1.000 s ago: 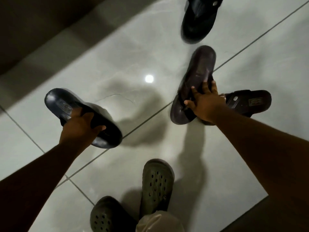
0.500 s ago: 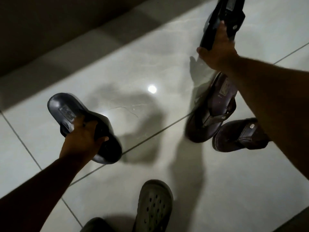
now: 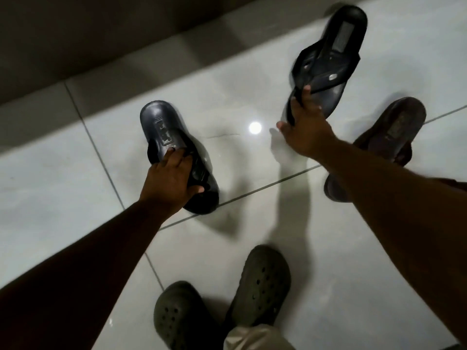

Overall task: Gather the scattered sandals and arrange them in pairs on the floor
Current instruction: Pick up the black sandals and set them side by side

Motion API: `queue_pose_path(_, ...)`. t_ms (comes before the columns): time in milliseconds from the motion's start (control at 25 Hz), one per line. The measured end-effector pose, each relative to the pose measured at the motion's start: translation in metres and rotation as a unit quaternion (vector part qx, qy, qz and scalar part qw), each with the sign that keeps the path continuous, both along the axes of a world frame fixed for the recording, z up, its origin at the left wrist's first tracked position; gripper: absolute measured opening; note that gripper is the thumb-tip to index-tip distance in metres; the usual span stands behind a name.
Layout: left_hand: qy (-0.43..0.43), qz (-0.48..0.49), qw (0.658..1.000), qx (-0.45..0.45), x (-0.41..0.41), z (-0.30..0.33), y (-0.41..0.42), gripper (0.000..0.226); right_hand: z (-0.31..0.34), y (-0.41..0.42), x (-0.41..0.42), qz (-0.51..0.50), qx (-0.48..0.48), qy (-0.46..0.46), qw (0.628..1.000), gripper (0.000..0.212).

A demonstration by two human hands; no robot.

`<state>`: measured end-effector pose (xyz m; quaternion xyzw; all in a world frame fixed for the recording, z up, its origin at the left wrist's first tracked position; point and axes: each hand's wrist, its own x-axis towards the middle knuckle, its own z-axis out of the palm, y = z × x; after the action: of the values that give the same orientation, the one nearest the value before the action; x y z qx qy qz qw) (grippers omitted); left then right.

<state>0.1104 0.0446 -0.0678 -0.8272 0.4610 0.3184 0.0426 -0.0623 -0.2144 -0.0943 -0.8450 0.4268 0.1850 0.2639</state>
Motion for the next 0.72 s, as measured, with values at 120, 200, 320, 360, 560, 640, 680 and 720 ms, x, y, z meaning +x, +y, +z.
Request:
queue_pose_path(120,0.001,0.012,0.999,0.053,0.016,0.004,0.027,0.083,0.005,0.081,0.001,0.063,0.045,0.000,0.997,0.072)
queue_pose_path(200,0.020,0.010,0.996,0.092,0.020,0.006,0.040,0.084,0.010,0.128,-0.004,0.111,0.077,-0.001,0.991,0.074)
queue_pose_path(320,0.040,-0.016,0.993,0.113,0.019,0.007,0.053,0.081,0.018,0.177,-0.007,0.148,0.131,0.008,0.980,0.075)
queue_pose_path(360,0.041,-0.024,0.992,0.113,0.017,0.006,0.055,0.080,0.021,0.187,-0.007,0.150,0.140,0.003,0.979,0.073)
queue_pose_path(560,0.053,-0.062,0.993,0.080,0.016,0.000,0.051,0.073,0.033,0.170,0.002,0.017,-0.003,-0.162,0.987,0.072)
queue_pose_path(640,0.054,-0.079,0.994,0.060,0.018,-0.002,0.051,0.065,0.025,0.152,0.010,-0.018,0.022,-0.123,0.992,0.082)
queue_pose_path(680,0.057,-0.084,0.994,0.050,0.019,-0.003,0.050,0.062,0.020,0.147,0.013,-0.005,0.055,-0.092,0.994,0.082)
queue_pose_path(720,0.061,-0.089,0.993,0.043,0.020,-0.004,0.049,0.060,0.014,0.148,0.016,0.021,0.079,-0.073,0.994,0.081)
